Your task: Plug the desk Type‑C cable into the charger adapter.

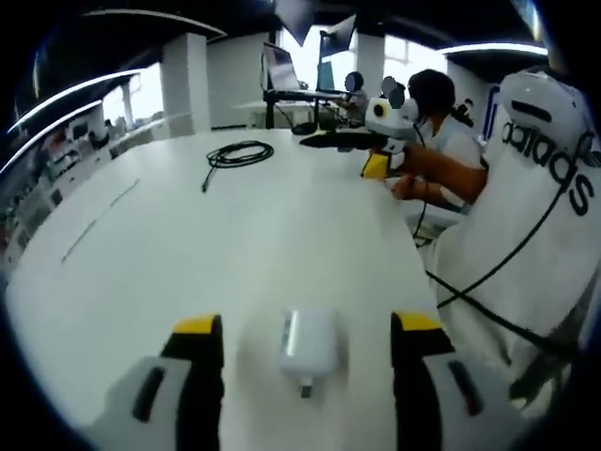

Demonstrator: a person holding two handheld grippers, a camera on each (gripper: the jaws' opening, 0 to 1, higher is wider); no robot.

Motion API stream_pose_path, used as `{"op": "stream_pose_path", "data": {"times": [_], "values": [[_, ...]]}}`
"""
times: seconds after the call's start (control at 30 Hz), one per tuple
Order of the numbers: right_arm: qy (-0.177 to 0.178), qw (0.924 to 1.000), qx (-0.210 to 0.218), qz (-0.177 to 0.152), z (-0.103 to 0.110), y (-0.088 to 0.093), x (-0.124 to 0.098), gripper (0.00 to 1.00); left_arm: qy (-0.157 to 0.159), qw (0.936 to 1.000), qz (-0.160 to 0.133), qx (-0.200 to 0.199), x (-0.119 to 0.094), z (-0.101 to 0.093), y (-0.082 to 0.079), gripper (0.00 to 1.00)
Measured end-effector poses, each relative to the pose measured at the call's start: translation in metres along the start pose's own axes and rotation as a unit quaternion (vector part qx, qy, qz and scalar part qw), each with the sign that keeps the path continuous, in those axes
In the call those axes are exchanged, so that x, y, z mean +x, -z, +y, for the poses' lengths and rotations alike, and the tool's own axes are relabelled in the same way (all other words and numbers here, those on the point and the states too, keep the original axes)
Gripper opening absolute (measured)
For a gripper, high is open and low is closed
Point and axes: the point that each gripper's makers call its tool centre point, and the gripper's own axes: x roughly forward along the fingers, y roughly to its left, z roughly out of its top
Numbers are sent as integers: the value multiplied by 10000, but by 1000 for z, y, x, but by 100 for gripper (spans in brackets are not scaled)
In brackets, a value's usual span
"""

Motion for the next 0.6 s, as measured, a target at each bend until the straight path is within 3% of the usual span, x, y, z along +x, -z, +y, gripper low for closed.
{"op": "stream_pose_path", "data": {"times": [0.37,0.6], "values": [[-28,10000,14,-24,4,0,2,100,-379,9980,-485,-154,-6,4,0,92],[-12,10000,7,-55,3,-3,3,100,-912,9892,-1115,-254,-17,20,-12,99]]}}
